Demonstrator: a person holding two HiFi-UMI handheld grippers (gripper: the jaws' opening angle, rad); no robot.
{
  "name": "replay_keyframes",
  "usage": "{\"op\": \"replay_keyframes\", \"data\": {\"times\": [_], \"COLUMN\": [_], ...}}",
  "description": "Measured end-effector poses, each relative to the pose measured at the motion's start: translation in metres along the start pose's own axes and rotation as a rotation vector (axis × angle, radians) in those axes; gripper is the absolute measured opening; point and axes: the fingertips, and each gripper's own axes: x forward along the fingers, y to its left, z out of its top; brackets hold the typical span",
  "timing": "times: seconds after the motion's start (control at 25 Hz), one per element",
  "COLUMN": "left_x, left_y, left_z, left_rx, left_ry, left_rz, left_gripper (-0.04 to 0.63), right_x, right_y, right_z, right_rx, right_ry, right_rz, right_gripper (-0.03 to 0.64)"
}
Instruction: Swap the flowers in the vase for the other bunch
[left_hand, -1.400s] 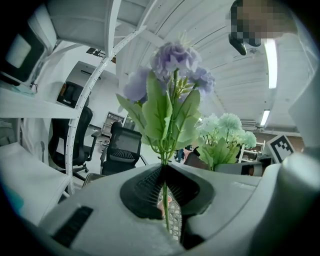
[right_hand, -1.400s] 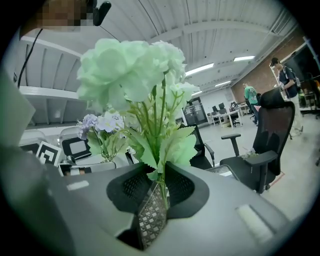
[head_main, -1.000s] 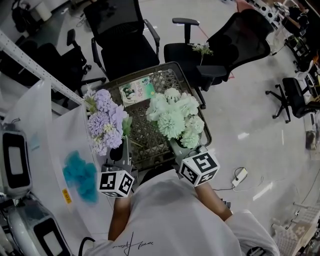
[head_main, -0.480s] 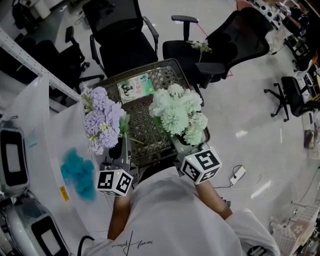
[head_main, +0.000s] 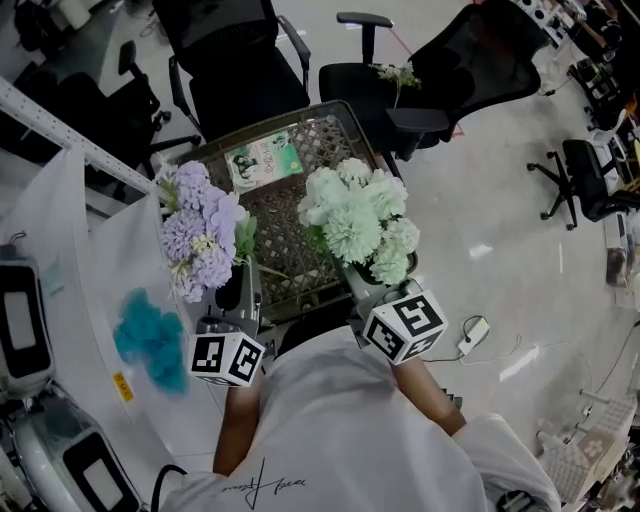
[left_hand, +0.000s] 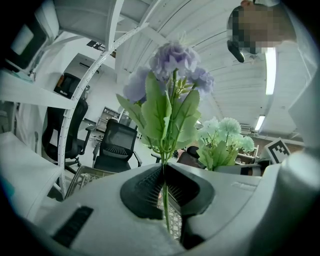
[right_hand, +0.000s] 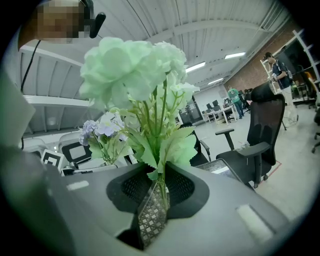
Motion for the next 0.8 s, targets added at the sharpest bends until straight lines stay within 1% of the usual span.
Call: {"op": "replay_keyframes", "data": {"times": [0.32,0.64,0.8], "left_x": [0.006,0.035,0.055], "left_y": [0.000,0.002,-0.011], "left_z": [-0.005,-0.023,-0.018], "left_rx": [-0.023,-0.007,0.004], "left_ry": [0.010,0.014,0.034], "left_rz": [-0.017,-0.032,-0.029], "left_gripper": [0.021,0.021,0.021], "right_x": [-0.001,0.013,0.017], "right_y": [-0.003,-0.030,-0.046], "right_z": [-0.004,-0.017,-0.003], "right_rx": [0.019,0.033,0.051], "right_ry": [-0.005,-0.002,0.011], "right_rz": [-0.004,-0.007,-0.006], "right_gripper": [0.081,0.081,0.081]}}
